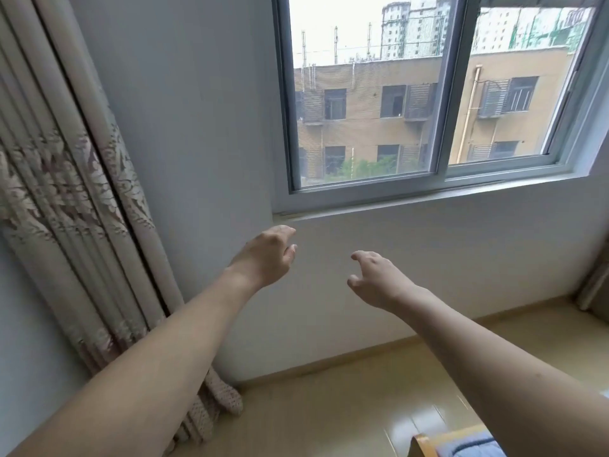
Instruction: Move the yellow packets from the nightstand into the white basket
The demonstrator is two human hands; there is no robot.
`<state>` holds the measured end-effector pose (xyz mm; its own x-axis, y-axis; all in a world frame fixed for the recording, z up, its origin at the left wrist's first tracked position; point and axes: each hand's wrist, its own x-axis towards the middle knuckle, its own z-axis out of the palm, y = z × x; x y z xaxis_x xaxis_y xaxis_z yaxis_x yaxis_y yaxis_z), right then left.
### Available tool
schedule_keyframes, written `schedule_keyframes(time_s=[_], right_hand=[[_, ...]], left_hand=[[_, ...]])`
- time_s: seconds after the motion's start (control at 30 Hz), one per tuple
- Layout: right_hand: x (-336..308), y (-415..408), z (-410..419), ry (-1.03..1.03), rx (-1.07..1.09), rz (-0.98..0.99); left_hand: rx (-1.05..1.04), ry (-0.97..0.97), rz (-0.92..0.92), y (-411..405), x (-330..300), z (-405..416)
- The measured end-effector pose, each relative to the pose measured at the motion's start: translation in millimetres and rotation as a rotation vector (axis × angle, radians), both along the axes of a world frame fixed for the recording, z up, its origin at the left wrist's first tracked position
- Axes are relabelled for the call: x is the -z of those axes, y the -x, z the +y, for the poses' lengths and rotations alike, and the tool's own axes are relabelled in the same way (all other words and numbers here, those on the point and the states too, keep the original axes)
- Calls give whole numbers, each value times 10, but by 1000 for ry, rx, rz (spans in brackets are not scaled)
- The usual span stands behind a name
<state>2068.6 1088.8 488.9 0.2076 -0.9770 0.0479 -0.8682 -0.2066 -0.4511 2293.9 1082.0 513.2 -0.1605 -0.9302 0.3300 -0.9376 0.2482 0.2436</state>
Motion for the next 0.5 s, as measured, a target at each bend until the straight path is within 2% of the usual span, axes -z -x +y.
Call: schedule_keyframes(time_s=[0.2, 0.5], right_hand=[[-208, 339, -1444, 9, 157, -19], [40, 1310, -3127, -64, 381, -9]], left_hand=[[128, 19, 25, 306, -224, -1657], [391, -54, -9, 1607, 47, -3664]])
